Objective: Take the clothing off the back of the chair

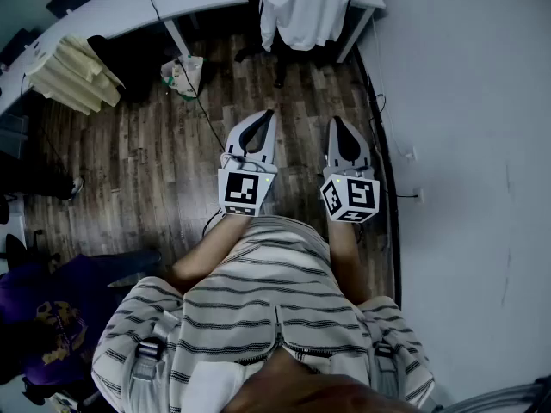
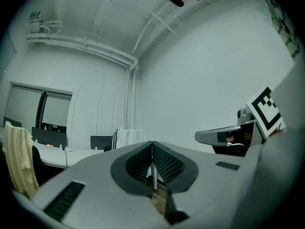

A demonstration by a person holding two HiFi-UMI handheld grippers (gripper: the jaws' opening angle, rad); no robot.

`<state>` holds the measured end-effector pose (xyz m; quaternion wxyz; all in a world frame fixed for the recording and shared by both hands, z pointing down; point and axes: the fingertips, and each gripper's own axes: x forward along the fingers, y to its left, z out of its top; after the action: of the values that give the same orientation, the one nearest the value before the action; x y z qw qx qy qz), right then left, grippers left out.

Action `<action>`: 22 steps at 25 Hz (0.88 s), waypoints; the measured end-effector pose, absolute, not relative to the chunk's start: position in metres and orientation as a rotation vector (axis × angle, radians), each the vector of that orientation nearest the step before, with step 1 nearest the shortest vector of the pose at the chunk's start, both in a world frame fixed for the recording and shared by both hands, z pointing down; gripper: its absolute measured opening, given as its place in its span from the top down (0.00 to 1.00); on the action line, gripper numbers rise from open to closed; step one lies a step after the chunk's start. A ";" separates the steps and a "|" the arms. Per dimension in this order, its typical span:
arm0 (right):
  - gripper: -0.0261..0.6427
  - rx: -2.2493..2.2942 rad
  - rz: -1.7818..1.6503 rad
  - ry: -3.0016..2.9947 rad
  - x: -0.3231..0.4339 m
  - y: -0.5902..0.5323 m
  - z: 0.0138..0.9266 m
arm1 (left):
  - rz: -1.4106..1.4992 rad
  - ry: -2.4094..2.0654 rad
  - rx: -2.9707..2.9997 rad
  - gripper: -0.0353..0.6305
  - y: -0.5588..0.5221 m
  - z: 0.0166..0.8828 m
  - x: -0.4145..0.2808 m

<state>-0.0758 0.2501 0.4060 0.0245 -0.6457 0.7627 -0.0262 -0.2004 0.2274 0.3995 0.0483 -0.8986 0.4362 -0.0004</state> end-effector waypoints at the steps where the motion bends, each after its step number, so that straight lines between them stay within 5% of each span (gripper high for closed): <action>1: 0.93 -1.995 -0.082 2.359 -0.072 0.251 0.407 | -0.003 1.332 -2.738 0.91 0.229 0.401 -0.197; 22: 0.93 -1.862 -0.047 2.443 -0.023 0.292 0.414 | -0.019 1.448 -2.677 0.91 0.280 0.419 -0.147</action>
<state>-0.0230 0.2923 0.4142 0.0348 -0.6058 0.7947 -0.0154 -0.1468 0.2799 0.4189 0.0491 -0.8785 0.4752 -0.0062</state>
